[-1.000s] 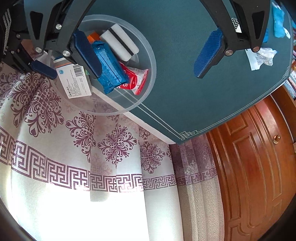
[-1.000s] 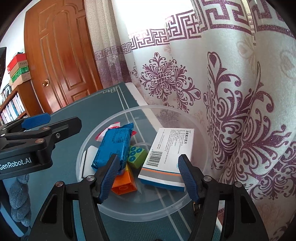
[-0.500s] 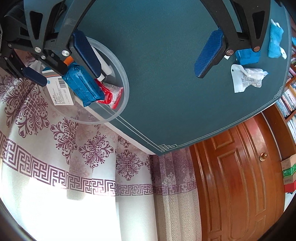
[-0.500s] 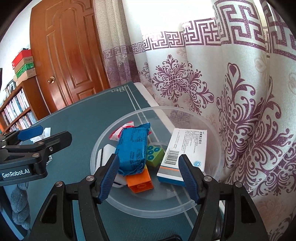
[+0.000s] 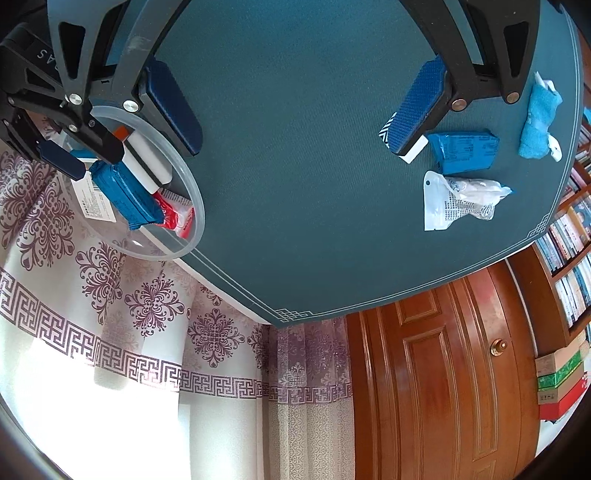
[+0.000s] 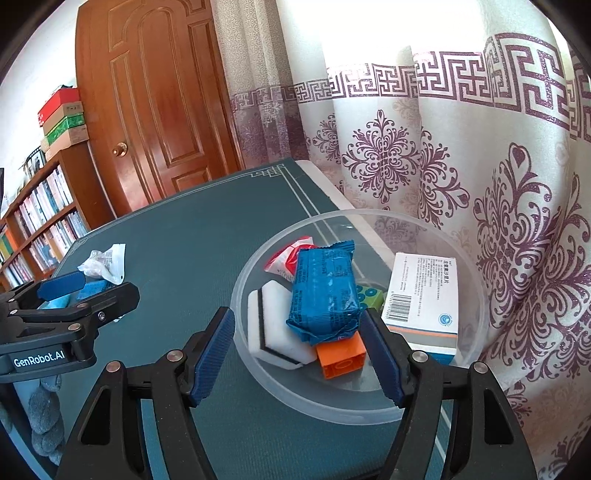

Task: Organize objects
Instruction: 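Withdraw both open tools from the bowl back over the table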

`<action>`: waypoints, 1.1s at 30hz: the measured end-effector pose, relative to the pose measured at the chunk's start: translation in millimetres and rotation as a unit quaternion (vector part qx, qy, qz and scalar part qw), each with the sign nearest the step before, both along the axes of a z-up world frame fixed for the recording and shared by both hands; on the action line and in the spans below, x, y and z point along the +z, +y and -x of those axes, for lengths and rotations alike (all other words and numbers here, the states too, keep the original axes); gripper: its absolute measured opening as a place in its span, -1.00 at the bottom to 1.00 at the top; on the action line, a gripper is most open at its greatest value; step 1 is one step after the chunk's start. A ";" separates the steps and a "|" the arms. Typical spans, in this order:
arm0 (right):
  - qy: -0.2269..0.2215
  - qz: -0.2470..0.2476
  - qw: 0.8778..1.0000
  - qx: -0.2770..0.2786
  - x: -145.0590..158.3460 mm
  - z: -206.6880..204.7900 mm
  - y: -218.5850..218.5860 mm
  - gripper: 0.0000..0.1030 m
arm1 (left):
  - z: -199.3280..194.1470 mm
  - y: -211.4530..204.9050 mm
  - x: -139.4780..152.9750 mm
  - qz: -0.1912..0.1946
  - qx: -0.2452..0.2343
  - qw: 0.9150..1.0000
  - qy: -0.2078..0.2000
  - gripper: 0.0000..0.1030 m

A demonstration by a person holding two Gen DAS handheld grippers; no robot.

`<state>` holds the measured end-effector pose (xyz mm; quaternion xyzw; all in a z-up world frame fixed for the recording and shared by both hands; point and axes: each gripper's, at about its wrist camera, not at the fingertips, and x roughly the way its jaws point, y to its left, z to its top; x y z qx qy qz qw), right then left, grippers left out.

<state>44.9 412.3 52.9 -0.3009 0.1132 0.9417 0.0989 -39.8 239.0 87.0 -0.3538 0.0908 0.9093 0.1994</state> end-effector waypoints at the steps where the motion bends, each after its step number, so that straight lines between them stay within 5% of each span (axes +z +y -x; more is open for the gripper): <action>1: -0.001 0.000 1.000 0.002 -0.2 1.0 -3.3 0.39 | 0.2 -3.7 -0.6 -0.001 0.003 1.000 -0.002 0.99; 33: -0.037 -0.008 0.994 0.098 -15.0 47.7 -103.3 0.39 | 10.6 -127.6 -23.9 -0.018 0.123 0.992 -0.038 0.99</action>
